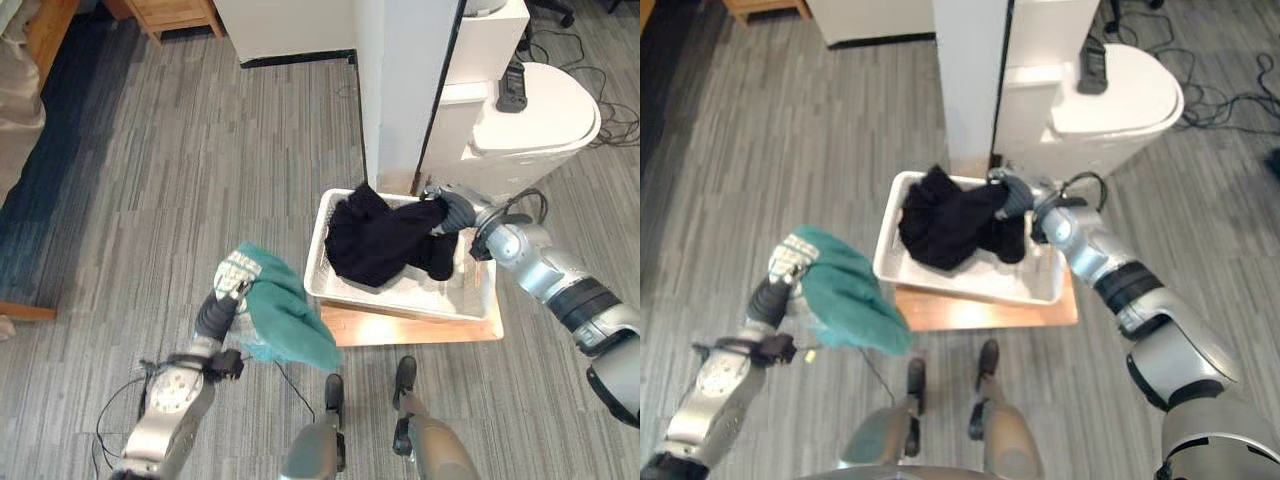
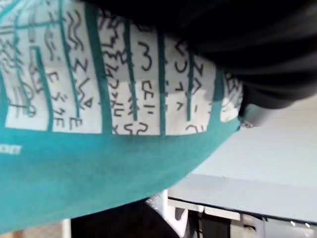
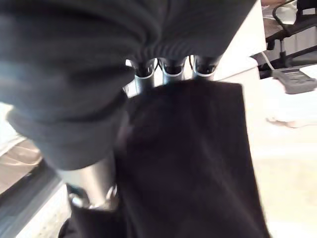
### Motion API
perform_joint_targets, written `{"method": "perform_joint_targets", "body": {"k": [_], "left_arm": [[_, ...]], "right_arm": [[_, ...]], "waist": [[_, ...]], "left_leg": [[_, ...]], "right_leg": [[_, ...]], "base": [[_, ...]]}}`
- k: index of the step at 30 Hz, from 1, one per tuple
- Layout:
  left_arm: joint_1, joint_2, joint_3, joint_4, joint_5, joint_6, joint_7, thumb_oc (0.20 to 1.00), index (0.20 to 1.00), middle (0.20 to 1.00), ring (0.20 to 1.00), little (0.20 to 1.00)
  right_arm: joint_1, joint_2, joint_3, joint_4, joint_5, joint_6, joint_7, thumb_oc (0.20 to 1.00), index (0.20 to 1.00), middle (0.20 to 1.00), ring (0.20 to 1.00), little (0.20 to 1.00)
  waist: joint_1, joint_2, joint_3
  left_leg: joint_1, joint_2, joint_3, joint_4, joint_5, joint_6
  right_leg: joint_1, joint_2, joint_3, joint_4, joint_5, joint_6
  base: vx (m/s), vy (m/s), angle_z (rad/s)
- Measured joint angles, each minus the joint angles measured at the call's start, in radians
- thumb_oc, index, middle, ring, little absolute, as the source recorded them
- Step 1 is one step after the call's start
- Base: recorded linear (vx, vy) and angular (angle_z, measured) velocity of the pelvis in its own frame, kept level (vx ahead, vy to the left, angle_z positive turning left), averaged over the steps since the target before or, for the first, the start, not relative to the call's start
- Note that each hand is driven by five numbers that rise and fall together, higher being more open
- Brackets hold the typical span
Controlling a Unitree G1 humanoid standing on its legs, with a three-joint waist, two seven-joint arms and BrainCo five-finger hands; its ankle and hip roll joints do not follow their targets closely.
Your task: Tidy up the quilt and then pick up the clothes from the bed and put them into the laundry hamper.
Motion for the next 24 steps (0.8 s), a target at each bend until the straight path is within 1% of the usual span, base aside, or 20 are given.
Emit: {"method": "perform_joint_targets", "body": {"k": [1, 2, 3, 4, 6, 7, 8, 9, 10, 11, 13, 14, 16, 17, 18, 20, 21, 22, 23, 24], "left_arm": [[-0.026, 0.011, -0.002, -0.007, -0.009, -0.002, -0.001, 0.200, 0.200, 0.200, 0.200, 0.200], [-0.110, 0.019, -0.003, -0.010, -0.013, -0.007, -0.001, 0.200, 0.200, 0.200, 0.200, 0.200], [-0.140, 0.023, -0.011, -0.010, -0.009, -0.004, 0.002, 0.200, 0.200, 0.200, 0.200, 0.200], [-0.188, 0.025, -0.013, -0.010, -0.002, 0.002, 0.012, 0.200, 0.200, 0.200, 0.200, 0.200], [-0.250, 0.017, -0.030, -0.007, 0.004, 0.008, 0.039, 0.200, 0.200, 0.200, 0.200, 0.200], [-0.271, 0.015, -0.044, -0.005, 0.005, 0.011, 0.044, 0.200, 0.200, 0.200, 0.200, 0.200], [-0.309, -0.005, -0.065, 0.005, 0.005, 0.015, 0.055, 0.200, 0.200, 0.200, 0.200, 0.200], [-0.348, -0.024, -0.084, 0.006, 0.005, 0.016, 0.071, 0.200, 0.200, 0.200, 0.200, 0.200], [-0.370, -0.026, -0.097, 0.007, 0.005, 0.016, 0.072, 0.200, 0.200, 0.200, 0.200, 0.200], [-0.413, -0.049, -0.125, 0.022, 0.004, 0.015, 0.089, 0.200, 0.200, 0.200, 0.200, 0.200], [-0.497, -0.116, -0.163, 0.110, -0.001, 0.011, 0.123, 0.200, 0.200, 0.200, 0.200, 0.200], [-0.545, -0.143, -0.194, 0.181, -0.004, 0.012, 0.145, 0.200, 0.200, 0.200, 0.200, 0.200], [-0.606, -0.169, -0.251, 0.314, 0.003, 0.014, 0.175, 0.200, 0.200, 0.200, 0.200, 0.200], [-0.616, -0.181, -0.260, 0.347, 0.004, 0.020, 0.186, 0.200, 0.200, 0.200, 0.200, 0.200], [-0.625, -0.206, -0.276, 0.406, 0.008, 0.020, 0.205, 0.200, 0.200, 0.200, 0.200, 0.200], [-0.657, -0.248, -0.294, 0.571, 0.043, 0.027, 0.239, 0.200, 0.200, 0.200, 0.200, 0.200], [-0.666, -0.266, -0.291, 0.627, 0.047, 0.018, 0.246, 0.216, 0.216, 0.216, 0.216, 0.216], [-0.683, -0.283, -0.291, 0.699, 0.045, 0.039, 0.260, 1.000, 1.000, 1.000, 1.000, 1.000], [-0.683, -0.285, -0.292, 0.729, 0.046, 0.051, 0.265, 1.000, 1.000, 1.000, 1.000, 1.000], [-0.723, -0.302, -0.293, 0.908, 0.059, 0.065, 0.247, 1.000, 1.000, 1.000, 1.000, 1.000]], "right_arm": [[0.004, -0.011, -0.004, -0.026, 0.000, -0.001, -0.001, 1.000, 1.000, 1.000, 1.000, 1.000], [0.018, -0.028, -0.018, -0.090, 0.000, -0.007, -0.009, 1.000, 1.000, 1.000, 1.000, 1.000], [0.047, -0.036, -0.049, -0.126, 0.000, -0.004, -0.006, 1.000, 1.000, 1.000, 1.000, 1.000], [0.099, -0.050, -0.099, -0.197, 0.000, -0.002, -0.006, 1.000, 1.000, 1.000, 1.000, 1.000], [0.119, -0.060, -0.124, -0.233, 0.002, 0.007, -0.002, 1.000, 1.000, 1.000, 1.000, 1.000], [0.123, -0.065, -0.124, -0.242, 0.002, 0.007, 0.000, 1.000, 1.000, 1.000, 1.000, 1.000], [0.137, -0.075, -0.129, -0.253, 0.003, 0.007, 0.002, 1.000, 1.000, 1.000, 1.000, 1.000], [0.149, -0.080, -0.138, -0.260, 0.003, 0.006, 0.003, 1.000, 1.000, 1.000, 1.000, 1.000], [0.152, -0.082, -0.146, -0.260, 0.004, 0.007, 0.004, 1.000, 1.000, 1.000, 1.000, 1.000], [0.161, -0.093, -0.154, -0.261, 0.009, 0.007, 0.004, 1.000, 1.000, 1.000, 1.000, 1.000], [0.167, -0.100, -0.154, -0.263, 0.014, 0.007, 0.004, 1.000, 1.000, 1.000, 1.000, 1.000], [0.166, -0.096, -0.150, -0.268, 0.024, 0.002, 0.003, 1.000, 1.000, 1.000, 1.000, 1.000], [0.165, -0.095, -0.127, -0.268, 0.053, -0.009, 0.001, 1.000, 1.000, 1.000, 1.000, 1.000], [0.165, -0.094, -0.114, -0.268, 0.057, -0.013, 0.002, 1.000, 1.000, 1.000, 1.000, 1.000], [0.165, -0.096, -0.090, -0.268, 0.065, -0.017, 0.001, 1.000, 1.000, 1.000, 1.000, 1.000], [0.167, -0.098, -0.039, -0.262, 0.089, -0.025, -0.001, 1.000, 1.000, 1.000, 1.000, 1.000], [0.169, -0.097, -0.028, -0.259, 0.089, -0.034, -0.003, 1.000, 1.000, 1.000, 1.000, 1.000], [0.169, -0.096, -0.012, -0.260, 0.089, -0.038, -0.003, 1.000, 1.000, 1.000, 1.000, 1.000], [0.169, -0.097, -0.003, -0.261, 0.089, -0.043, -0.004, 1.000, 1.000, 1.000, 1.000, 1.000], [0.172, -0.090, 0.011, -0.257, 0.089, -0.046, -0.009, 1.000, 1.000, 1.000, 1.000, 1.000]], "waist": [[-0.004, 0.001, 0.000], [-0.038, 0.001, 0.001], [-0.048, 0.000, 0.000], [-0.045, 0.001, -0.001], [-0.077, 0.000, -0.001], [-0.082, 0.000, -0.002], [-0.105, 0.000, -0.003], [-0.113, -0.001, -0.004], [-0.119, -0.002, -0.004], [-0.144, -0.002, -0.007], [-0.151, -0.002, -0.014], [-0.167, -0.010, -0.022], [-0.195, -0.014, -0.036], [-0.205, -0.017, -0.038], [-0.227, -0.019, -0.039], [-0.244, -0.021, -0.041], [-0.248, -0.018, -0.046], [-0.256, -0.019, -0.046], [-0.263, -0.019, -0.046], [-0.267, -0.019, -0.046]], "left_leg": [[0.000, 0.000, 0.001, 0.000, 0.000, 0.000], [0.011, 0.001, 0.011, 0.000, -0.001, 0.000], [0.017, 0.001, 0.018, 0.000, -0.002, -0.001], [0.022, 0.003, 0.028, 0.000, -0.004, 0.001], [0.040, 0.003, 0.054, -0.001, -0.012, 0.003], [0.047, 0.003, 0.059, -0.001, -0.016, 0.003], [0.057, 0.003, 0.068, -0.001, -0.019, 0.003], [0.061, 0.004, 0.077, -0.001, -0.021, 0.005], [0.065, 0.003, 0.085, -0.001, -0.023, 0.006], [0.069, 0.001, 0.100, -0.001, -0.025, 0.004], [0.070, -0.001, 0.114, -0.001, -0.027, 0.006], [0.064, -0.002, 0.136, -0.002, -0.030, 0.005], [0.044, -0.001, 0.150, -0.001, -0.031, 0.004], [0.040, -0.001, 0.161, -0.001, -0.031, 0.004], [0.031, -0.001, 0.172, -0.001, -0.031, 0.004], [0.021, 0.002, 0.196, -0.005, -0.039, 0.003], [0.015, 0.003, 0.199, -0.005, -0.039, 0.003], [0.005, 0.003, 0.204, -0.006, -0.040, 0.002], [-0.002, 0.004, 0.206, -0.006, -0.040, 0.002], [-0.007, 0.008, 0.215, -0.006, -0.041, 0.000]], "right_leg": [[0.001, 0.000, 0.001, 0.000, 0.000, 0.000], [0.003, 0.003, 0.010, 0.000, 0.002, 0.002], [0.006, 0.006, 0.016, 0.000, 0.002, 0.003], [0.009, 0.007, 0.024, 0.000, 0.002, 0.003], [0.015, 0.012, 0.052, 0.000, 0.005, 0.006], [0.017, 0.013, 0.057, 0.000, 0.006, 0.007], [0.024, 0.016, 0.068, 0.000, 0.006, 0.008], [0.028, 0.014, 0.069, 0.000, 0.006, 0.009], [0.026, 0.016, 0.080, 0.000, 0.006, 0.009], [0.023, 0.018, 0.098, 0.000, 0.006, 0.010], [0.015, 0.021, 0.120, -0.001, 0.007, 0.017], [-0.001, 0.023, 0.138, -0.006, 0.006, 0.019], [-0.026, 0.026, 0.150, -0.005, 0.008, 0.022], [-0.035, 0.027, 0.154, -0.005, 0.010, 0.024], [-0.049, 0.031, 0.170, -0.003, 0.014, 0.029], [-0.071, 0.039, 0.192, 0.000, 0.019, 0.032], [-0.078, 0.039, 0.196, 0.000, 0.022, 0.033], [-0.089, 0.042, 0.199, 0.000, 0.023, 0.033], [-0.097, 0.044, 0.201, 0.000, 0.025, 0.032], [-0.105, 0.047, 0.205, 0.000, 0.029, 0.029]], "base": [[0.06, -0.027, -0.14], [0.06, -0.027, -0.15], [0.10, -0.030, -0.25], [0.06, -0.011, -0.26], [0.06, -0.015, -0.37], [0.03, -0.010, -0.31], [0.03, -0.007, -0.22], [0.02, -0.001, -0.26], [0.01, -0.011, -0.28], [0.00, -0.006, -0.28], [-0.03, -0.005, -0.36], [-0.03, -0.002, -0.47], [-0.02, 0.002, -0.31], [-0.02, -0.005, -0.29], [-0.02, -0.011, -0.31], [-0.04, -0.015, -0.36], [-0.03, -0.019, -0.29], [0.00, -0.013, -0.11], [-0.01, -0.031, -0.13], [0.00, -0.023, -0.11]]}}
